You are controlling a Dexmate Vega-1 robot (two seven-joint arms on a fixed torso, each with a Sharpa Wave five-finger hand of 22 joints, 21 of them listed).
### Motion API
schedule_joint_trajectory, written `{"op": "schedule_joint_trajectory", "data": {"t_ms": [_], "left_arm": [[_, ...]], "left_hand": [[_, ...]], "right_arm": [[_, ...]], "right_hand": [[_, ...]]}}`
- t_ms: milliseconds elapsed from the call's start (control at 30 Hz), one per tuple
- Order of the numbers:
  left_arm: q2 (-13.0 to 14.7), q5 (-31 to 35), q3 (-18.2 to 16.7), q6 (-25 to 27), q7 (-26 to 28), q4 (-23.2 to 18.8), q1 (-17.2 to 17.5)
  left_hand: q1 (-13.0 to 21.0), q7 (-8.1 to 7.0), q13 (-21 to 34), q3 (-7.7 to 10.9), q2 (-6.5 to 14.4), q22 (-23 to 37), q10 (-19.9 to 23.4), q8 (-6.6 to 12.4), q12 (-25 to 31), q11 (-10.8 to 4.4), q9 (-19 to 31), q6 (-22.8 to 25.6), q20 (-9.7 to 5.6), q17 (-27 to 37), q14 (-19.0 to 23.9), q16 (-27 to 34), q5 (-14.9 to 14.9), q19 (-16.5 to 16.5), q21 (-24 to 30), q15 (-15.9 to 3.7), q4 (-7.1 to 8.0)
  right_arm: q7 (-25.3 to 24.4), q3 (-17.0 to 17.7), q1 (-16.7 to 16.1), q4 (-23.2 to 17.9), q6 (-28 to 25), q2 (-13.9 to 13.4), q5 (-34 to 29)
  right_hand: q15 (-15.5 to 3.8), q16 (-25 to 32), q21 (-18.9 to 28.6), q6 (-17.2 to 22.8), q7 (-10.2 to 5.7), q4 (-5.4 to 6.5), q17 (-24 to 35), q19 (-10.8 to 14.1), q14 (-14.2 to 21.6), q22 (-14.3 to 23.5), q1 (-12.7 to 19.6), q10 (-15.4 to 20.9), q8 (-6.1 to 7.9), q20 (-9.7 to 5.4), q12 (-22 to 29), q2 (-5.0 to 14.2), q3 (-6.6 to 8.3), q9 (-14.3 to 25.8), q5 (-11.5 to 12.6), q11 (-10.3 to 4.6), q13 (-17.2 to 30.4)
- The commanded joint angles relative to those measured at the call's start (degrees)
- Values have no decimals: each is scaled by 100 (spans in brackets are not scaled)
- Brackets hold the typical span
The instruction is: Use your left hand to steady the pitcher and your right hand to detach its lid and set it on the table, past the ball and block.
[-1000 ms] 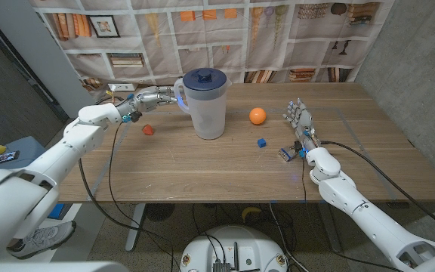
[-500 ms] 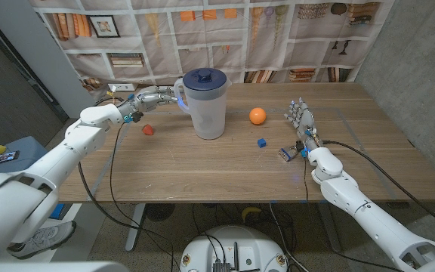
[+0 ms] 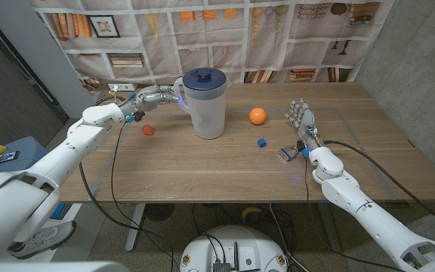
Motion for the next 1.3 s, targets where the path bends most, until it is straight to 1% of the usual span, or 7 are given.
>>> {"op": "schedule_joint_trajectory", "data": {"t_ms": [33, 200, 367, 767, 867, 1033, 1300], "left_arm": [[-94, 44, 62, 2, 0, 110, -122], [-118, 39, 69, 17, 9, 102, -133], [-122, 41, 80, 35, -1, 68, -142], [-94, 53, 128, 153, -86, -76, -192], [-45, 45, 126, 292, 14, -319, -119], [122, 28, 99, 582, 216, -884, 58], [243, 42, 122, 903, 368, -1316, 127]], "left_hand": [[88, 24, 10, -58, 93, 20, 216, -34, -6, -14, 13, 253, -709, 21, 217, 14, -5, 110, 37, -924, -1], [186, 32, 11, -72, 190, 21, 476, -24, -8, -10, 10, 579, -799, 4, 408, -38, -3, 190, 47, -924, -2], [249, 16, 11, -35, 292, 18, 678, -33, -15, -9, 2, 811, -846, -5, 559, -83, 0, 224, 40, -932, -3], [301, 21, 10, 3, 358, 18, 798, -69, -43, -7, -1, 937, -855, -11, 673, -125, -1, 253, 34, -938, -9], [312, 16, 10, 11, 370, 19, 807, -81, -53, -12, -1, 944, -853, -11, 691, -132, -1, 265, 37, -940, -10], [319, 14, 11, 20, 388, 20, 836, -98, -61, -11, 0, 954, -855, -12, 713, -144, -1, 271, 35, -935, -8], [320, 12, 13, 29, 401, 20, 849, -121, -78, -15, 3, 951, -856, -15, 726, -162, -1, 278, 33, -931, -4]], "right_arm": [[-46, 23, -17, -5, -18, -9, 5], [-23, 31, -20, 12, 12, -8, 16], [-33, 37, -29, -29, -11, -42, 0], [-62, 72, -86, -400, -197, -306, -118], [0, 105, -73, -444, -207, -375, -101], [113, 149, -45, -490, -220, -478, -72], [145, 207, -109, -722, -268, -707, -173]], "right_hand": [[-14, 34, 39, 45, -8, 22, 3, 4, 63, 16, 11, 32, 24, -33, 38, 15, 18, 10, 31, 3, 11], [-17, 34, 39, 48, -9, 24, -2, 6, 62, 16, 11, 35, 23, -34, 39, 19, 17, 10, 31, 3, 11], [-19, 36, 38, 48, -10, 27, -5, 5, 62, 16, 11, 38, 21, -37, 40, 24, 18, 10, 32, -1, 11], [-18, 38, 38, 58, -8, 28, -17, 7, 67, 16, 14, 51, 21, -37, 44, 25, 15, 10, 34, -2, 11], [-18, 38, 39, 61, -6, 27, -19, 9, 66, 16, 16, 51, 21, -36, 43, 27, 16, 10, 34, 0, 11], [-20, 40, 40, 61, -4, 26, -25, 12, 71, 16, 20, 59, 19, -43, 46, 29, 18, 10, 35, -2, 11], [-26, 40, 39, 65, -3, 21, -34, 11, 78, 16, 32, 67, 19, -46, 47, 40, 26, 10, 36, 2, 10]]}}
